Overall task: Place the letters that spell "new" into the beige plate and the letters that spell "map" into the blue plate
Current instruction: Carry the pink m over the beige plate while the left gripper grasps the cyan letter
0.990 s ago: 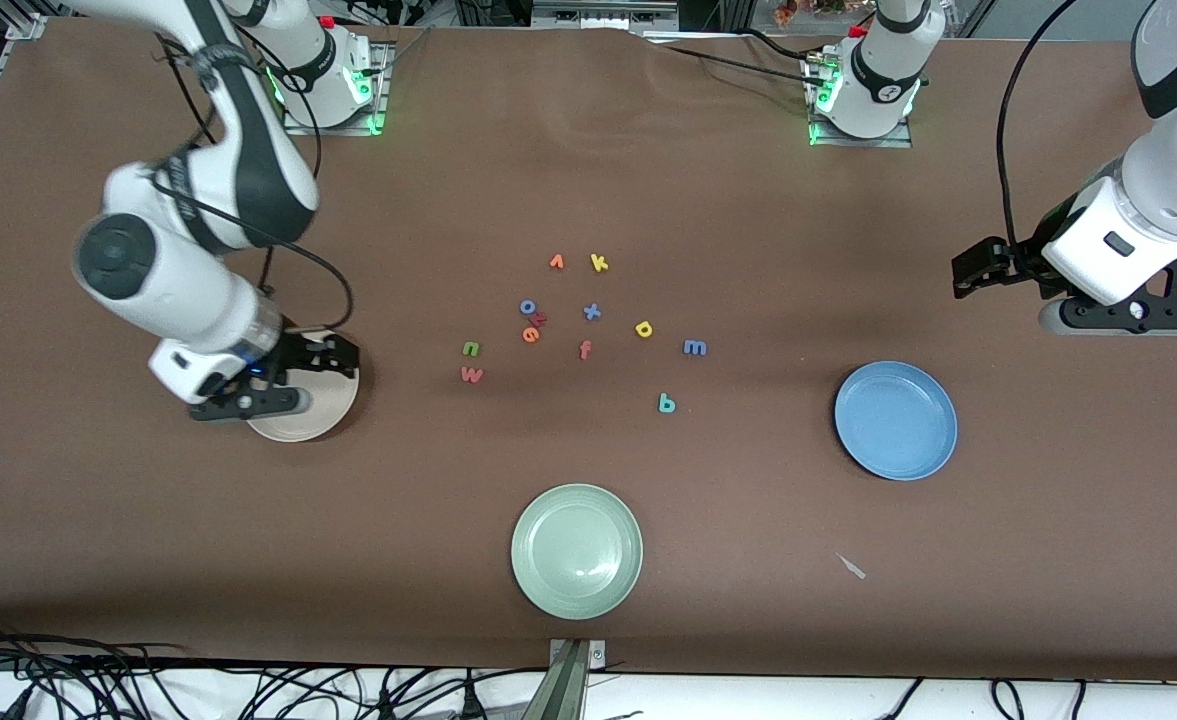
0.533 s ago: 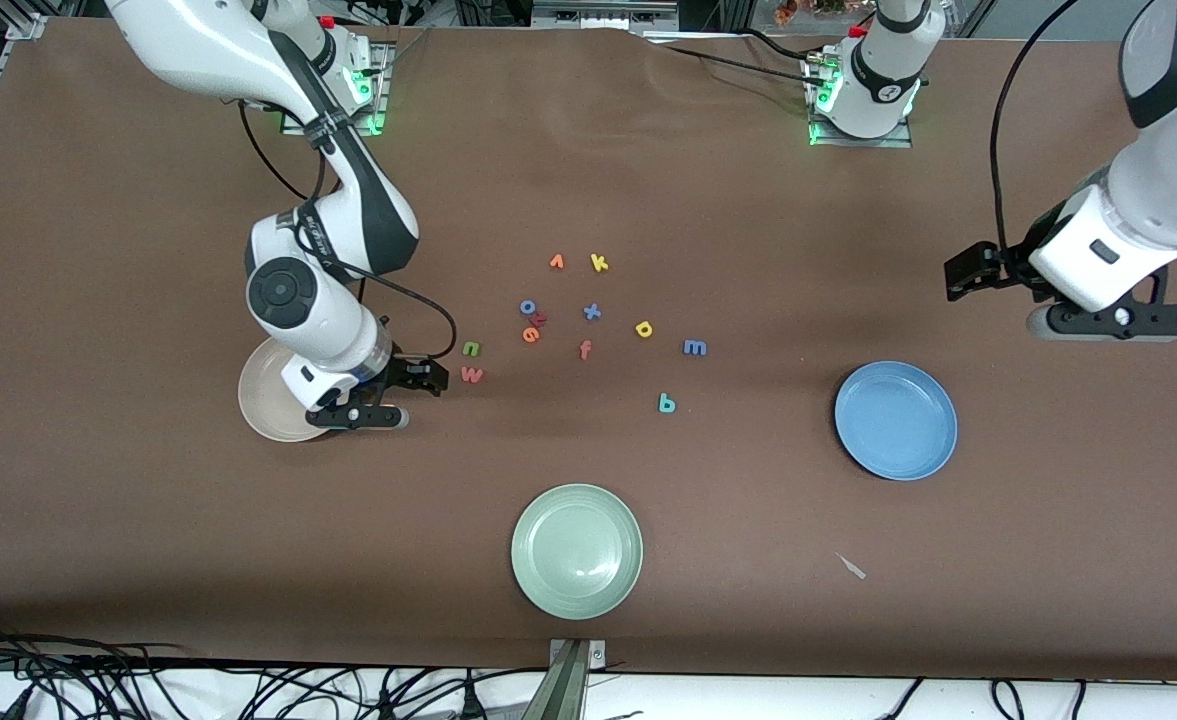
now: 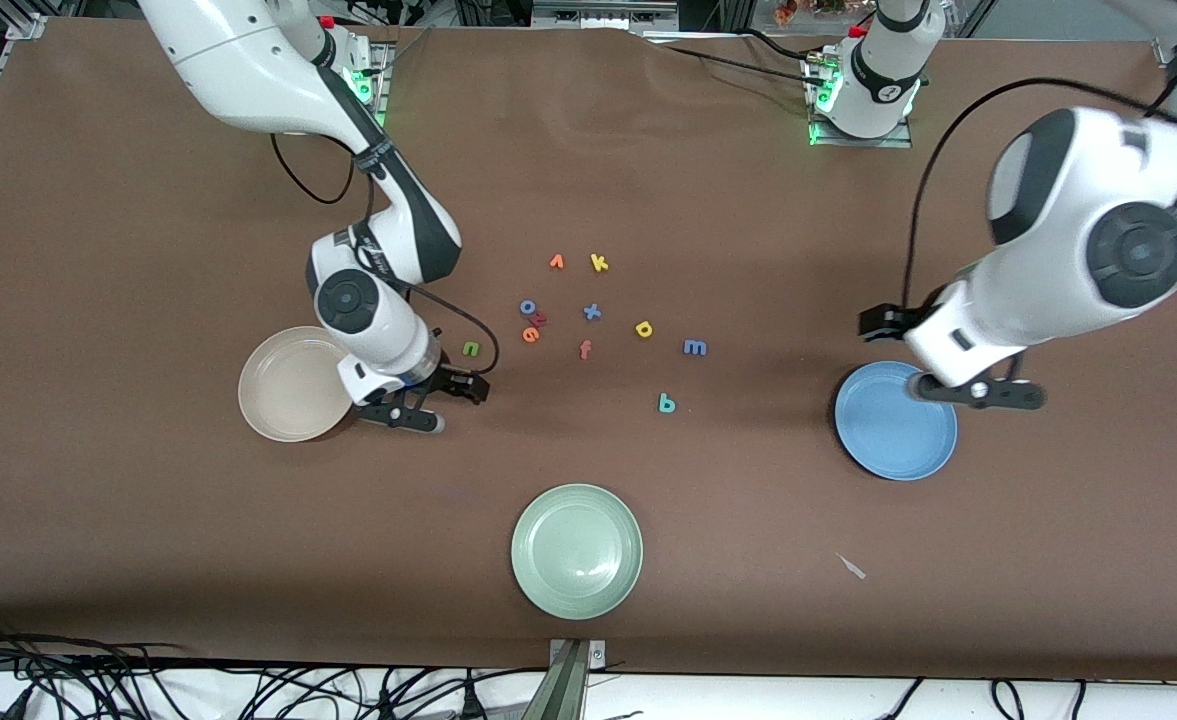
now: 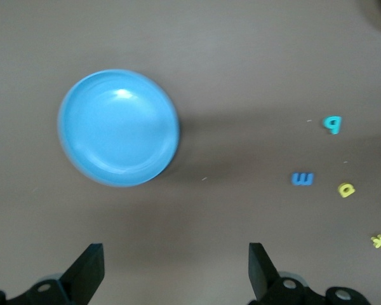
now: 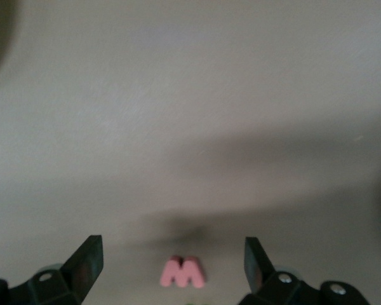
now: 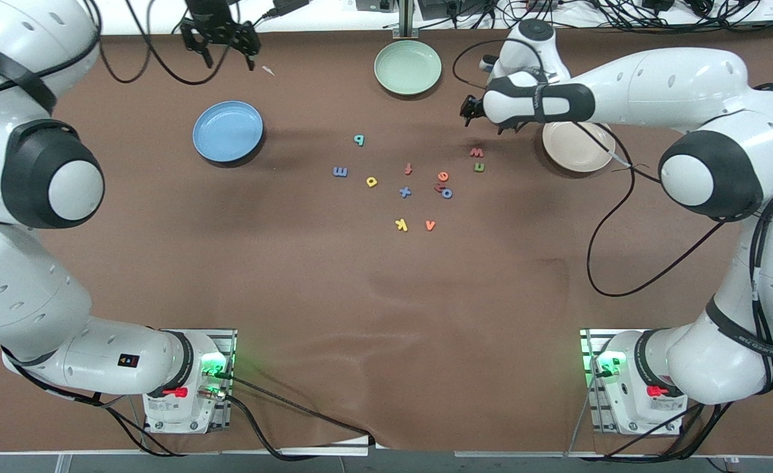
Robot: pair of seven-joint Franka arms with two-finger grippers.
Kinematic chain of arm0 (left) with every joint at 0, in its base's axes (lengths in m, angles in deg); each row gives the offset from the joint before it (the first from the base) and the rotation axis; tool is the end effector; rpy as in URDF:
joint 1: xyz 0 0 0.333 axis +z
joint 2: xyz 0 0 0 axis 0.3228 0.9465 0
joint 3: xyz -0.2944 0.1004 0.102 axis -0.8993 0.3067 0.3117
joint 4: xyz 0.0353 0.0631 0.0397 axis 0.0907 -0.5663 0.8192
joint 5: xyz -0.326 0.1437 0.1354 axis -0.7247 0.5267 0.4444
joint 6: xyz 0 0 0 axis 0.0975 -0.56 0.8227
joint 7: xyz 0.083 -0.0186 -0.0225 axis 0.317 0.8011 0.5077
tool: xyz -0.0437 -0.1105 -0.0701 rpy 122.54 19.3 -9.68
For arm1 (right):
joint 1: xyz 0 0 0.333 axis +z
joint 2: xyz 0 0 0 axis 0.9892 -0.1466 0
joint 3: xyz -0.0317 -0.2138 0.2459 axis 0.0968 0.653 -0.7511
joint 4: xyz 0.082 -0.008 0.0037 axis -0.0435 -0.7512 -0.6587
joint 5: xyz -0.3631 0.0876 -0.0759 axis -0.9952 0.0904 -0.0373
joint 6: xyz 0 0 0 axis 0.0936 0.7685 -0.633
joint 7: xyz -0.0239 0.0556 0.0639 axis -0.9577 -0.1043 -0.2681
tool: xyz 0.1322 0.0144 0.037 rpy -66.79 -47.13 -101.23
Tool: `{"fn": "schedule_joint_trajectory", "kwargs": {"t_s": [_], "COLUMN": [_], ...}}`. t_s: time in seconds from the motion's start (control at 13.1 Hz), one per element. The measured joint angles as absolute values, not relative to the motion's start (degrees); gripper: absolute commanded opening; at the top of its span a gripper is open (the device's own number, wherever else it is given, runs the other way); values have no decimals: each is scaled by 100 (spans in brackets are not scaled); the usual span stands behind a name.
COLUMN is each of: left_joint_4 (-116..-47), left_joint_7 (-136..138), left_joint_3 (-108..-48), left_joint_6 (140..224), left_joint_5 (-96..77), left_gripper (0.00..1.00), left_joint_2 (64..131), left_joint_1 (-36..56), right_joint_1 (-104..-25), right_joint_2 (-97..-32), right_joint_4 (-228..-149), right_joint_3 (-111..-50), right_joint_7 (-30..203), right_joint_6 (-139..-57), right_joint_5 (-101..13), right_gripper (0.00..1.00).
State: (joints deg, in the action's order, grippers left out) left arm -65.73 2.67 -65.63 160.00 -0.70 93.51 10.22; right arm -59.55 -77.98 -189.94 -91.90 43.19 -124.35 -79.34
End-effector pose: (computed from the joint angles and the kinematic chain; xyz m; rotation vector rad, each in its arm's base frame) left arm 0.6204 -0.1537 0.4377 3.1174 -0.1763 -0.2931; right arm 0.5993 0.3099 0.2013 -3.0151 0.3374 -0.0478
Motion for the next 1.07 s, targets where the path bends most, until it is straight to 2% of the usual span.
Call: {"fn": "schedule_joint_trajectory", "kwargs": {"t_s": [0.69, 1.07], "left_joint_4": [-6522, -6506], "left_joint_7": [731, 1426], "left_joint_3": [-6673, -6675], "left_joint_6": [18330, 18986], "left_joint_5": [-72, -70], "left_gripper": [100, 97], "left_joint_2": [11085, 11629], "left_joint_1": [-207, -571], "right_joint_1": [-5781, -5768], "right_joint_2": [-7956, -7955], "right_joint_4": [-19259, -19392], "right_joint_3": [-9185, -9193], "right_joint_7": [4008, 4005], "right_joint_6": [-12530, -12634], "right_joint_5": [-7935, -7940], "right_gripper": [92, 72]}}
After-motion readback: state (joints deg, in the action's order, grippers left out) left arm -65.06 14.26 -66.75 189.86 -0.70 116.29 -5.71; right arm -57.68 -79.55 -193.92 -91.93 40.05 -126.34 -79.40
